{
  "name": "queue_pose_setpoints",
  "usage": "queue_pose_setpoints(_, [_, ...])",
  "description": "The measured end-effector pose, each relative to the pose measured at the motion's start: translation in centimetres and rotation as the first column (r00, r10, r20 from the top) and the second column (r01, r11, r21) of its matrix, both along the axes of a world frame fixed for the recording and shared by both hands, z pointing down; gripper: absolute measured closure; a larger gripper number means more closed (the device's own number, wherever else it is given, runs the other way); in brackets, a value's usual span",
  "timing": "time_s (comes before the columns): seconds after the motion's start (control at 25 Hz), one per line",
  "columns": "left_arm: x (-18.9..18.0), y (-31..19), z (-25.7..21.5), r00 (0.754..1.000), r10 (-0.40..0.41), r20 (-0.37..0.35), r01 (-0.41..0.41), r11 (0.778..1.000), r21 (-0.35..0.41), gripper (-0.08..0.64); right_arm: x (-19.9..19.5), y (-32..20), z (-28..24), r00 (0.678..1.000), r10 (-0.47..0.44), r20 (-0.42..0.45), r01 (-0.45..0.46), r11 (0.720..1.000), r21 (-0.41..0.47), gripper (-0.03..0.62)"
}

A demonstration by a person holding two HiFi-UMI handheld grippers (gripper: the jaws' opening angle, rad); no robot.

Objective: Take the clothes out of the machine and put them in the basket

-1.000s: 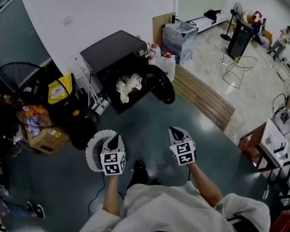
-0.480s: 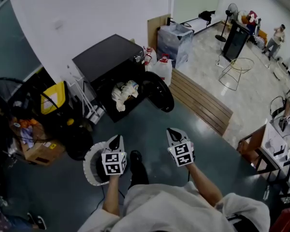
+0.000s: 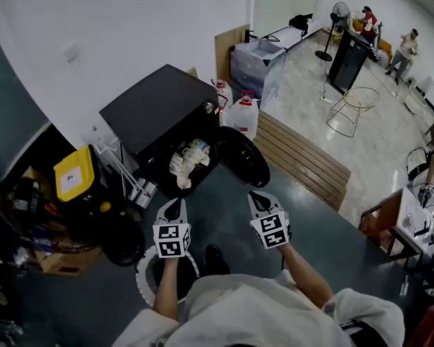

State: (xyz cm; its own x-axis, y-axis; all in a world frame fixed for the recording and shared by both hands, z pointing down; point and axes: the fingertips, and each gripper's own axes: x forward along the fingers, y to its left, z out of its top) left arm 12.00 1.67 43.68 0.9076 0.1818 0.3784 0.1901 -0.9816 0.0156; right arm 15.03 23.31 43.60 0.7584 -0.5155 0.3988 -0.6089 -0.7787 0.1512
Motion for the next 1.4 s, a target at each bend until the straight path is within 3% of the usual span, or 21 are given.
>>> queue_pose_setpoints(0.52, [15.4,-10.3,0.5,1.000,0.020,0.013,-0.020,1.000,-0.013,0.541,14.4,-10.6,-0.6,1.000,0.009,0.004,-0.009,1.000,-0.023,0.571])
queue_pose_setpoints(1.0, [20.9,-13.5,4.6,0.995,-0.030,0.093,0.032,0.999,-0.028,0.541,21.6,-15.4,3.8,0.994,-0.055,0.090,0.060,0.997,-0.043,0.571])
queue_pose_setpoints(1.4, [23.9,-11.8,9.7,0.983,-0.101,0.156,0.106,0.994,-0.020,0.541,27.3,-16.2,9.0,0.975,-0.162,0.148,0.171,0.984,-0.044,0.571])
